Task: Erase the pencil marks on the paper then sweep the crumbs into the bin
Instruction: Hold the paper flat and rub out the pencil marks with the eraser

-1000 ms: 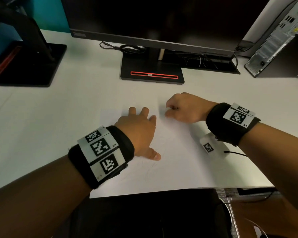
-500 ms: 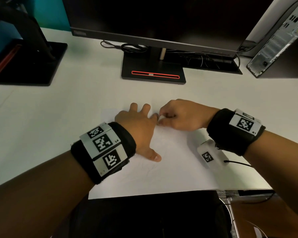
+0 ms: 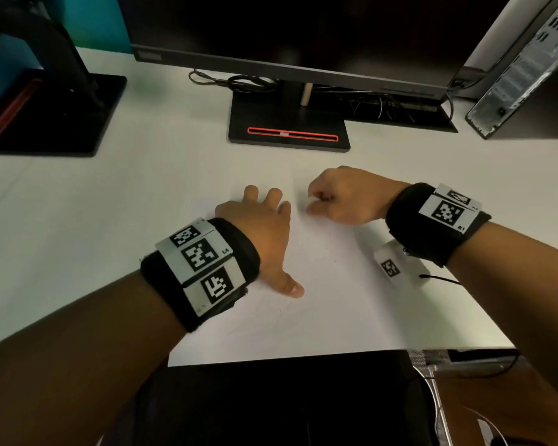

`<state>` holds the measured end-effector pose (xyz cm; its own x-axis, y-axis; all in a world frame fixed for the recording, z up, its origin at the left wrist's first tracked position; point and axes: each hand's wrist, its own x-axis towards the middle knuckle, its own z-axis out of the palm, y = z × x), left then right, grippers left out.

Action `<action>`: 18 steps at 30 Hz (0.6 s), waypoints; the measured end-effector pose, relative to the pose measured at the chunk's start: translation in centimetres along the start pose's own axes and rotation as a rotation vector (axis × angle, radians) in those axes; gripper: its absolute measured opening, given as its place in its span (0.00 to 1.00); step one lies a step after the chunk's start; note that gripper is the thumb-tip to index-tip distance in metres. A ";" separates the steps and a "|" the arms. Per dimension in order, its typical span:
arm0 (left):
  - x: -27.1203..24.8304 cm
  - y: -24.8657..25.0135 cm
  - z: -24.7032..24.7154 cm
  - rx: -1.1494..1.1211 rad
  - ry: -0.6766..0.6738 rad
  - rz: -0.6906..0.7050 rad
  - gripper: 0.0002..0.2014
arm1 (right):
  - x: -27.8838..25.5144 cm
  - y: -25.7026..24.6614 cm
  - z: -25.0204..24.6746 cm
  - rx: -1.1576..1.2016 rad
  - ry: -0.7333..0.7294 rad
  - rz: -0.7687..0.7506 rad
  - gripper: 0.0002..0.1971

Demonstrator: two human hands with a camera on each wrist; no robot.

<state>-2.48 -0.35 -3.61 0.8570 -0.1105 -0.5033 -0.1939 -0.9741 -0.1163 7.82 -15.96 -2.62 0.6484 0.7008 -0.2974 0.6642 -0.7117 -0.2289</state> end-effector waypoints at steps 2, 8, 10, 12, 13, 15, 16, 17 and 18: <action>-0.1 0.0 0.1 0.001 0.009 0.003 0.68 | -0.2 -0.3 0.4 0.008 -0.020 -0.030 0.19; -0.2 -0.1 0.0 -0.002 0.006 0.004 0.68 | -0.4 0.2 0.1 0.005 0.019 0.017 0.19; -0.3 0.0 0.1 0.001 0.007 0.000 0.68 | -0.6 0.2 0.1 -0.028 0.032 0.008 0.19; -0.3 0.0 0.2 0.003 0.006 -0.002 0.67 | -0.9 -0.4 0.9 -0.019 -0.006 -0.064 0.17; -0.3 0.0 0.2 0.001 0.004 -0.002 0.67 | -1.1 -0.6 1.2 0.001 -0.021 -0.084 0.17; -0.4 0.0 0.1 -0.009 0.001 0.000 0.67 | -1.1 -0.2 0.9 0.009 -0.008 -0.046 0.17; -0.4 0.0 0.1 -0.011 -0.001 0.000 0.68 | -1.0 0.2 0.5 -0.005 0.009 -0.009 0.18; -0.5 0.0 0.2 -0.011 -0.002 -0.002 0.68 | -0.9 0.5 0.1 -0.025 0.027 0.020 0.19; -0.6 0.0 0.2 -0.012 -0.006 -0.005 0.68 | -0.9 0.5 0.0 -0.044 0.032 0.028 0.19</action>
<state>-3.08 -0.27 -3.48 0.8551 -0.1048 -0.5077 -0.1841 -0.9769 -0.1083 7.57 -16.90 -2.44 0.6777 0.6826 -0.2735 0.6610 -0.7284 -0.1802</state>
